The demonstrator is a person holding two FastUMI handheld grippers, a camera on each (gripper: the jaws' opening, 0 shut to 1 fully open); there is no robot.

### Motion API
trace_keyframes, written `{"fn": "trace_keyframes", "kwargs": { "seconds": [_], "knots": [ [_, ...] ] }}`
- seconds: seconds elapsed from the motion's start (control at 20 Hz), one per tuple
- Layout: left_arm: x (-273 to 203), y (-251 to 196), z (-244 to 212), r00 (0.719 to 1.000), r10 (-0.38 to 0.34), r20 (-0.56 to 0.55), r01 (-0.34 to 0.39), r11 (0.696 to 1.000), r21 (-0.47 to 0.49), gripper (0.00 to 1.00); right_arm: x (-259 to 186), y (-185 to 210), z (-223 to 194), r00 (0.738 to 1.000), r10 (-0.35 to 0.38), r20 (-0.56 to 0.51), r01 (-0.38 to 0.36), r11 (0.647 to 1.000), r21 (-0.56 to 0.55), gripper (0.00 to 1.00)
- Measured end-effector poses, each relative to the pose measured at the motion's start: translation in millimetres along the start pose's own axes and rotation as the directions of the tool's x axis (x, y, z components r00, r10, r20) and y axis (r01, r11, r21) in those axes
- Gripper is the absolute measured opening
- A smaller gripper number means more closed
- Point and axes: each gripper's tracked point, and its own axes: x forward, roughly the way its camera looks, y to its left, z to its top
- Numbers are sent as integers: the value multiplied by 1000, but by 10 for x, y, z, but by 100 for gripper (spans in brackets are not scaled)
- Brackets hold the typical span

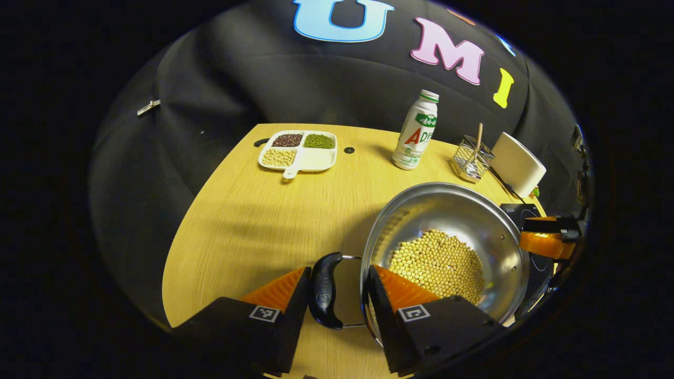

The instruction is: First push the handle of the pot to place it horizontally, then grasp the pot with both hands and set it on the induction cooktop.

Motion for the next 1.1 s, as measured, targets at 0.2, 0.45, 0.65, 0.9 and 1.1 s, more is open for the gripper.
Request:
{"fn": "trace_keyframes", "kwargs": {
  "seconds": [0.2,0.45,0.65,0.9,1.1],
  "knots": [
    [-16,37,-41,1000,-1,-18,1,1000,11,64,118,43,-156,999,-3,-37,3,1000,12,93],
    [18,74,-24,999,22,-24,-22,999,26,65,225,-26,-164,998,-24,-50,28,996,81,76],
    [33,88,-26,999,30,-28,-29,999,34,66,268,-31,-200,994,-49,-97,56,996,64,73],
    [18,160,-71,998,48,-43,-47,998,32,67,351,-17,-297,983,-79,-164,89,995,54,73],
    [-3,176,-99,998,47,-40,-46,999,17,67,393,-24,-331,981,-67,-185,85,992,89,66]
  ]
}}
